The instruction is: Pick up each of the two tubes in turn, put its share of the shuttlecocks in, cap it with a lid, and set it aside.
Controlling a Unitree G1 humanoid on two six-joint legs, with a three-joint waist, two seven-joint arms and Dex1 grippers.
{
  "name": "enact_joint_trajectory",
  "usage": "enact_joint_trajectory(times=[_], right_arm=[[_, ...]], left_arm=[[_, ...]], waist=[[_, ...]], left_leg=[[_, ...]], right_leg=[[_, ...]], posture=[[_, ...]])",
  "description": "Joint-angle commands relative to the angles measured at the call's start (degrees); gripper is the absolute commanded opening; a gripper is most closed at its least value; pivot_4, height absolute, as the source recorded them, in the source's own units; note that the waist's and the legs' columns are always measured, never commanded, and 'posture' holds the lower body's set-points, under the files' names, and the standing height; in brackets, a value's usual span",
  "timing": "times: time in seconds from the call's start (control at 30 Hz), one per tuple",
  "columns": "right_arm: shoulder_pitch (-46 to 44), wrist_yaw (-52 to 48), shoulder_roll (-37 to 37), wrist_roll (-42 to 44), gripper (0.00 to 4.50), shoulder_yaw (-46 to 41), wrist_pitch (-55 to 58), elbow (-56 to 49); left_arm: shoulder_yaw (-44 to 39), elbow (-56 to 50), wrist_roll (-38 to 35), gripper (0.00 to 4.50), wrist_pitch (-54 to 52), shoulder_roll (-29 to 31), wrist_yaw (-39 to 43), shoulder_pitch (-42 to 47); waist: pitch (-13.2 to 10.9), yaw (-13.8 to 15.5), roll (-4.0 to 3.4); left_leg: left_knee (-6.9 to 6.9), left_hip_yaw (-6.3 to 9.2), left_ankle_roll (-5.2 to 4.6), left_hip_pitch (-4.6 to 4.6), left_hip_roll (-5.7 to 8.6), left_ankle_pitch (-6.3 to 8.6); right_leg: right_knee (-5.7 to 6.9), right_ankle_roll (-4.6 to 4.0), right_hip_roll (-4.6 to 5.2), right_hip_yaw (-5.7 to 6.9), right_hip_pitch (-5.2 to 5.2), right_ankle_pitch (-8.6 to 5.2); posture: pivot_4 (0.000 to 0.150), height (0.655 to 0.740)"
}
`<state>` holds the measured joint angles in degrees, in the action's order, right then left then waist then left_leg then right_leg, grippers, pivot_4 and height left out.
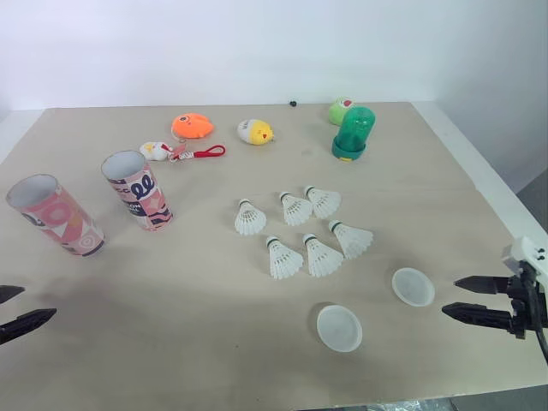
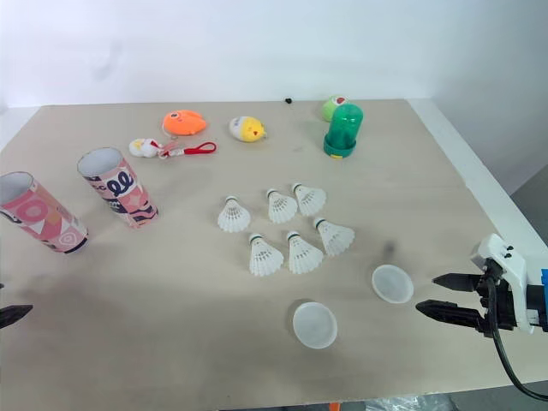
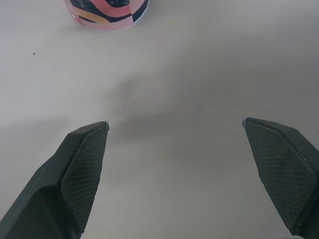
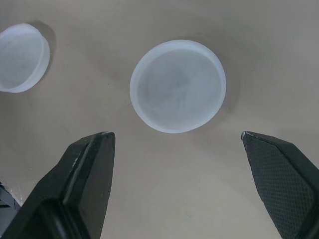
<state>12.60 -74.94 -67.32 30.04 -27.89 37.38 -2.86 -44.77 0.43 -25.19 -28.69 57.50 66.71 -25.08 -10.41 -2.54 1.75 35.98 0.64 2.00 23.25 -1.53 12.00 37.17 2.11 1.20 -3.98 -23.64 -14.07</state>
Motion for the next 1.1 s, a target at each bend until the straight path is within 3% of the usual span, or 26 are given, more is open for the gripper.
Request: enact_joint_trajectory(times=[0.03,0.83,0.97,1.03,1.1], right_arm=[[-0.6,-0.3,-0.1,0.3,4.35,-1.0,0.1,-1.0],[-1.4,-2.0,0.0,3.5,4.35,-2.7,2.8,-3.4],[-10.2,1.5,1.8,14.4,4.35,-3.6,8.8,-12.3],[-18.7,6.5,5.3,21.1,4.35,0.2,11.2,-18.4],[-26.3,10.9,9.9,22.7,4.35,7.0,11.8,-22.8]], left_arm=[[-0.8,-0.6,-0.3,4.5,0.3,0.0,0.2,0.3],[-1.3,0.7,-0.7,4.5,-1.1,-0.2,-0.2,1.8],[-1.0,-3.7,-1.8,4.5,0.5,-6.1,-4.6,2.9],[-0.1,-5.8,-2.0,4.5,2.8,-11.9,-8.9,4.1],[0.7,-7.0,-1.9,4.5,5.2,-17.2,-12.8,5.3]], waist=[[0.0,0.0,0.0],[0.0,0.0,0.0],[0.0,-0.2,-0.04],[0.1,-0.5,-0.12],[0.1,-0.2,0.27]], left_leg=[[0.01,0.0,0.0,0.0,0.0,0.0],[0.34,-0.07,-0.13,-0.03,-0.03,0.08],[0.35,-0.14,-0.13,-0.08,-0.07,0.08],[0.35,-0.32,-0.18,-0.21,-0.15,0.11],[0.42,-0.32,-0.19,-0.23,-0.24,0.11]], right_leg=[[0.0,0.01,0.0,0.0,0.0,0.0],[0.05,0.11,0.0,-0.09,0.12,0.09],[0.11,0.11,-0.04,-0.18,0.11,0.15],[0.11,0.16,-0.05,-0.31,0.13,0.24],[0.1,0.13,-0.22,-0.29,0.15,0.33]], posture=[[0.15,0.74],[0.15,0.74],[0.15,0.74],[0.15,0.74],[0.15,0.74]])
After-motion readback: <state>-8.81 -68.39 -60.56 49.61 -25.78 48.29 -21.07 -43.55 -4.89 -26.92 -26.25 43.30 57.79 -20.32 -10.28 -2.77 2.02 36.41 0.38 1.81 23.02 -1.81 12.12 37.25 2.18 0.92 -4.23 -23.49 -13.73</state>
